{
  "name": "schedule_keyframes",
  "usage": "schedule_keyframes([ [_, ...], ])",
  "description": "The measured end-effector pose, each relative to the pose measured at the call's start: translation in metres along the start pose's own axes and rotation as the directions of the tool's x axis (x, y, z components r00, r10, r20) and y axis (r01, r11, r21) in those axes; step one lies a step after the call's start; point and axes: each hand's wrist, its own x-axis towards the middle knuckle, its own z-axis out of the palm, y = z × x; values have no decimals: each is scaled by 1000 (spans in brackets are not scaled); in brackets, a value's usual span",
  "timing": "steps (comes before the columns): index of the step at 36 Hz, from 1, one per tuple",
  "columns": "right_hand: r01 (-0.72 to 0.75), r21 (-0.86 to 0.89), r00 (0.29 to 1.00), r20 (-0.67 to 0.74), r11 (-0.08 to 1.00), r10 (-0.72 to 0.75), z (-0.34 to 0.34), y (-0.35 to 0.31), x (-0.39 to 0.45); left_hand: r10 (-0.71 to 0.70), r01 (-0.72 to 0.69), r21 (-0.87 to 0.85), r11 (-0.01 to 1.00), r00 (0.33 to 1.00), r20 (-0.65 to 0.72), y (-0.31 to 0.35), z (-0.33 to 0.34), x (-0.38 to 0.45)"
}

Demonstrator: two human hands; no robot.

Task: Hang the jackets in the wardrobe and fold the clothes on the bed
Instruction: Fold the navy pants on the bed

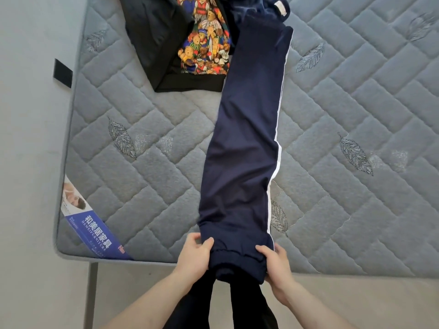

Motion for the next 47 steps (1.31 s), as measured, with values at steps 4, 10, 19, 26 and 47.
schedule_keyframes([
  [4, 110, -24, 993, 41, 994, -109, 1, -48, -9, 127, -128, -20, 992, 991, -39, 46, -3, -1],
  [10, 93, 4, 971, 221, 996, -91, 1, -145, -8, 185, -171, -216, 961, 982, 46, 135, -3, 13],
  [19, 204, 67, 939, 267, 977, -215, 24, -266, -1, 238, -188, -344, 920, 965, 111, 268, -4, 46],
  [26, 358, 92, 900, 233, 929, -369, 49, -322, 8, 350, -306, -323, 896, 933, 88, 329, 0, 71],
  [47, 259, -388, 944, -90, 884, -316, 33, -216, 103, 43, -48, 163, 985, 999, 33, 176, -10, 168],
])
